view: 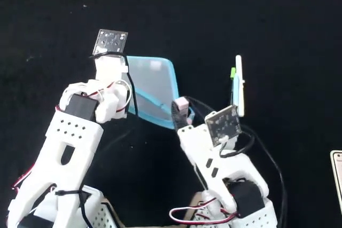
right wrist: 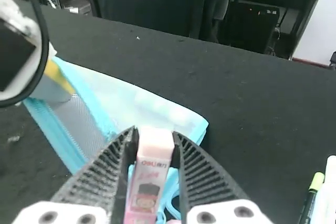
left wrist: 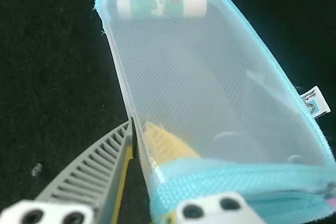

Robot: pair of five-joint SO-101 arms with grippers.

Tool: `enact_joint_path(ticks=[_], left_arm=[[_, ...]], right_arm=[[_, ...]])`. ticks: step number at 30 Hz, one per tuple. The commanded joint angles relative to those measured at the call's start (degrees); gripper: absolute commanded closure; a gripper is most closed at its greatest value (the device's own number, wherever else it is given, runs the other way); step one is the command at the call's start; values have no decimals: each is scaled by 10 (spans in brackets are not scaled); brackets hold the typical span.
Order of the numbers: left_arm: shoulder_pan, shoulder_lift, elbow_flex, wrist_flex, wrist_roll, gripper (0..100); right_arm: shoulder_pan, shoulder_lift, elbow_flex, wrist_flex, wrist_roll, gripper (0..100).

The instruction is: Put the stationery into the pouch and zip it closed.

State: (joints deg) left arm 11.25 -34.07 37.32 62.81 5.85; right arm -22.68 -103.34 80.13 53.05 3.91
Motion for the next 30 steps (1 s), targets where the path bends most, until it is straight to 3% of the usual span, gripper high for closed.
enact_joint_path(ticks=[1,6,12,21,30], left_arm=[[1,4,10,-1,6,970],[1,4,10,-1,6,970],[1,4,10,-2,6,970],[1,4,10,-3,6,970],[1,4,10,-1,6,970]], right_arm=[[11,-55,-15,22,16,986],[44,-54,-96,43,19,986],[233,-3,-135,93,20,986],[480,326,-132,62,133,984],[593,639,-230,47,224,983]])
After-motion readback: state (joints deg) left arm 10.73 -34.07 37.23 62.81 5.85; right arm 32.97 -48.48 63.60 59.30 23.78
